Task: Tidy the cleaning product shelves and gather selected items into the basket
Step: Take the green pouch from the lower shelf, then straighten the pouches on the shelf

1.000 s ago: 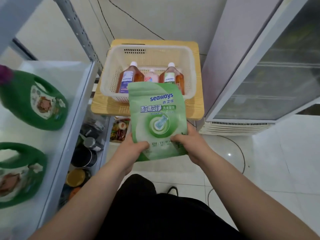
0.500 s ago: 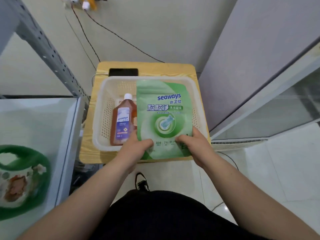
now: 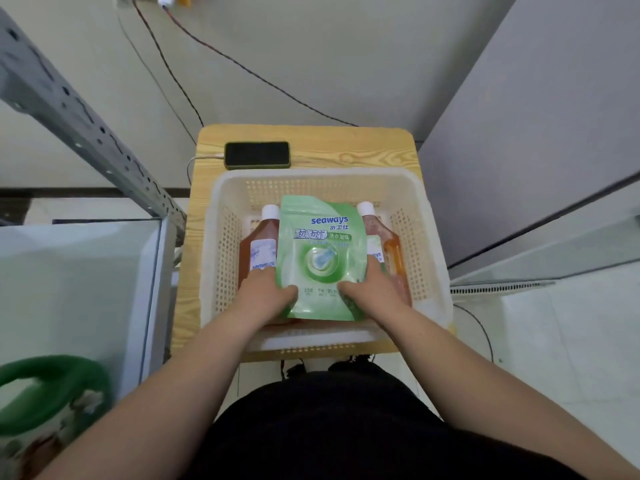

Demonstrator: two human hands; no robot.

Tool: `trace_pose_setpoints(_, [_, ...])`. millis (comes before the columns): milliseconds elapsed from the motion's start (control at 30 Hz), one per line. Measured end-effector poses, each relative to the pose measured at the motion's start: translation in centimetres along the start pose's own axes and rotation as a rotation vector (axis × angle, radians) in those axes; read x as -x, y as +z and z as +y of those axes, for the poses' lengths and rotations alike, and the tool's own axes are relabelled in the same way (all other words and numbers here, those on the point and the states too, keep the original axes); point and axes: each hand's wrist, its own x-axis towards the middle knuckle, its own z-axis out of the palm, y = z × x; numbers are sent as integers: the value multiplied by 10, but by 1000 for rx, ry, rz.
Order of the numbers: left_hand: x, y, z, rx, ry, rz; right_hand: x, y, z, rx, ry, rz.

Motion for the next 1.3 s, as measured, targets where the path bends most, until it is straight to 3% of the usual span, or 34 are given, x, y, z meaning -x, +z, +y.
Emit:
trace_pose_setpoints(133, [-7, 4, -1, -144, 6, 75, -9, -5, 6, 356, -88, 64])
trace_pose_setpoints(233, [-9, 13, 1, -382, 361, 232, -18, -3, 10, 580, -284, -9])
trace_pose_setpoints(333, [-12, 26, 6, -556, 519, 53, -31, 2, 15, 748, -411, -192])
trace_pose_setpoints(400, [-15, 40, 4, -585, 458, -39, -34, 3, 18, 785, -444, -255])
trace_pose_setpoints(600, [-2, 39, 19, -550, 327, -14, -42, -21, 4, 856, -505, -403])
trace_pose_setpoints(700, [33, 33, 36, -392, 235, 123, -41, -39, -18, 1047, -728, -409])
trace_pose_setpoints(867, [122, 52, 41, -304, 11, 452, -13, -33, -48, 1050, -1101, -558])
trace_pose_setpoints(1300, [354, 237, 23, 95, -793, 669, 177, 60, 2, 1424, -1803, -1094])
